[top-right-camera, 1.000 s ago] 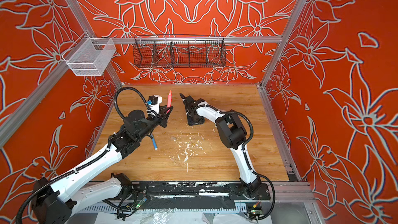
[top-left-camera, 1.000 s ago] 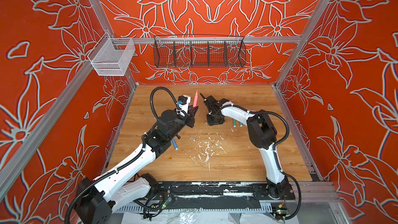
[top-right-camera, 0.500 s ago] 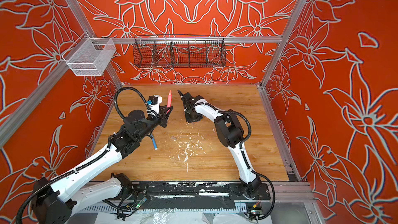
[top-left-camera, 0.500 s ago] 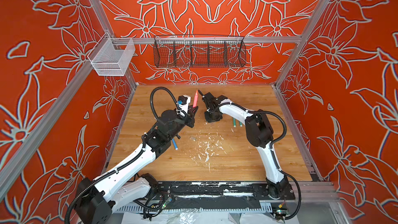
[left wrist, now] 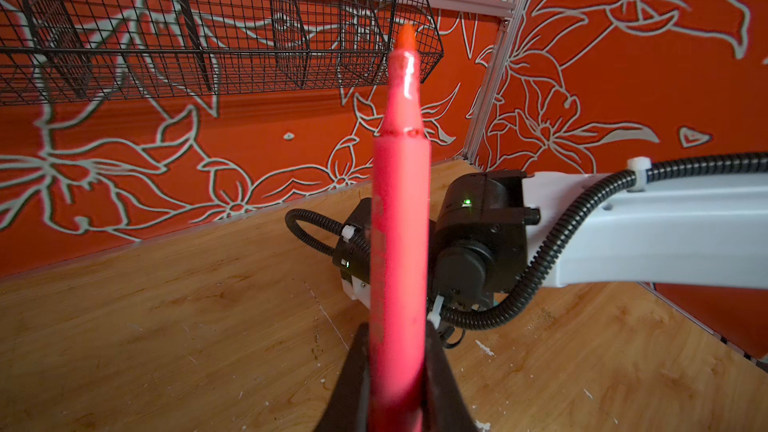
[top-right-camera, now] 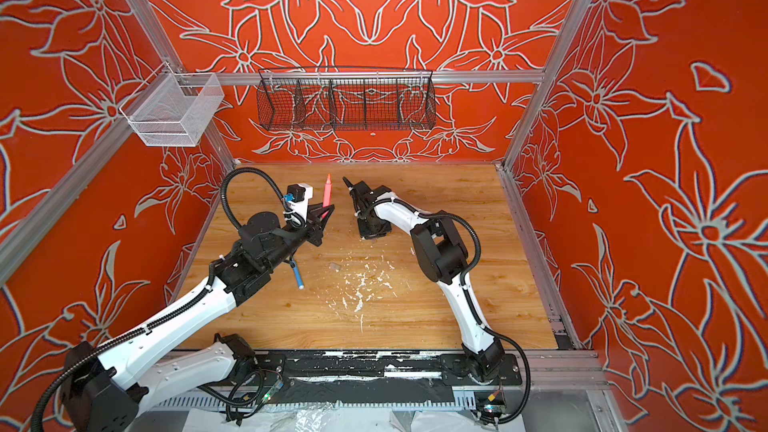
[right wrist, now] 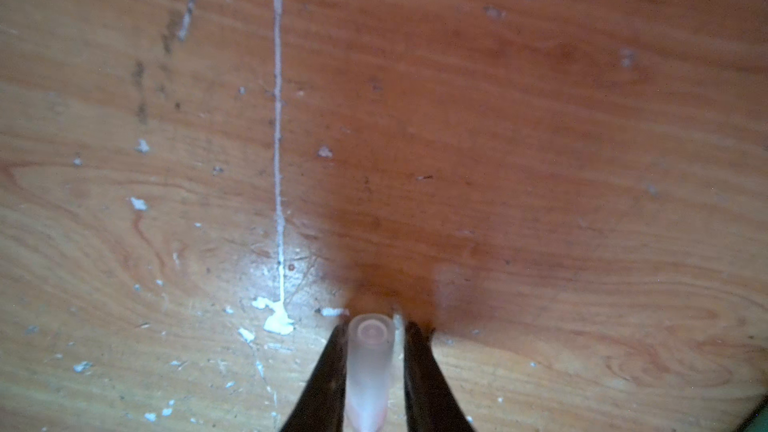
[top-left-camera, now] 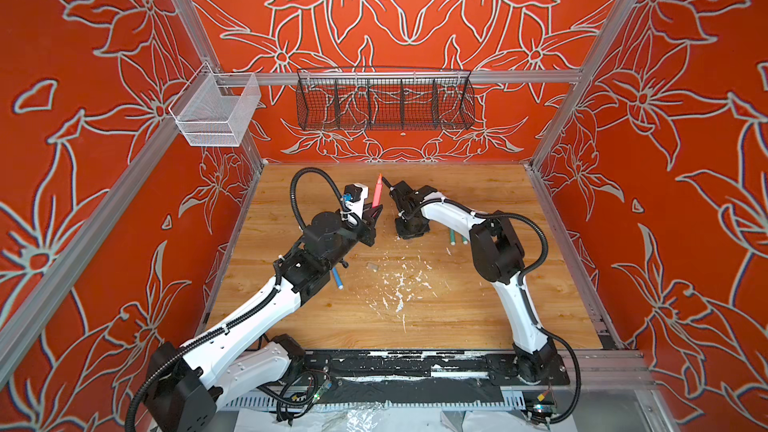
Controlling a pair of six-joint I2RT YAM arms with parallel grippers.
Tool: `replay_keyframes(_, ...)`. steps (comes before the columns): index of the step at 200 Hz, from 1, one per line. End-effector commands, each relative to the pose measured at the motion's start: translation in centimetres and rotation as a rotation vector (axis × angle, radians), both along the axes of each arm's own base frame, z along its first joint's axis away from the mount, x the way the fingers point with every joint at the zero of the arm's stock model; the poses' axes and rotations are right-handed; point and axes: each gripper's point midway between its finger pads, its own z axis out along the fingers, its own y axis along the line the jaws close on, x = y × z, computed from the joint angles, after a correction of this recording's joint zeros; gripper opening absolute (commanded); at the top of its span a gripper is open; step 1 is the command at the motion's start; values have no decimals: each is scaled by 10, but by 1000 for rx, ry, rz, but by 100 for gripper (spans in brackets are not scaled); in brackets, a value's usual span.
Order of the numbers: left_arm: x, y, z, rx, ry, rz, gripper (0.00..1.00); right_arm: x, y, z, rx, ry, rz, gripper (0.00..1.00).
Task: Insert the pens into the pen caps
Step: 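Close the right gripper on the translucent cap and lift it, then carry the cap over the pink marker tip held by the left gripper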
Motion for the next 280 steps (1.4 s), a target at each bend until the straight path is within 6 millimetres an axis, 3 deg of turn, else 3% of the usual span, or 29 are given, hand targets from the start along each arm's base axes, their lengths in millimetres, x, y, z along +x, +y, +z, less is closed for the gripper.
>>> replay_keyframes(1,0,-2,11,-1,-33,-8,0,-3,-4,-11,-38,34,7,19)
replay_keyframes(32,0,-2,11,3,-34,-7,0,0,-1,10,11,-18,-6,11)
replay_keyframes(75,-1,-4,11,-2,-31,-20,0,3,5,64,142,-157,-29,10)
replay_keyframes(107,-3,-10,9,-24,-14,-50,0,-4,1,98,250,-279,-46,9)
replay_keyframes(158,0,-29,-11,-73,80,-118,0,-23,-16,155,398,-482,-61,8)
replay_keyframes(242,-21,-61,-22,-52,100,-225,0,-60,-40,292,832,-889,-130,8)
replay_keyframes(280,-34,-77,-25,-12,90,-270,0,-73,-47,338,948,-978,-132,8)
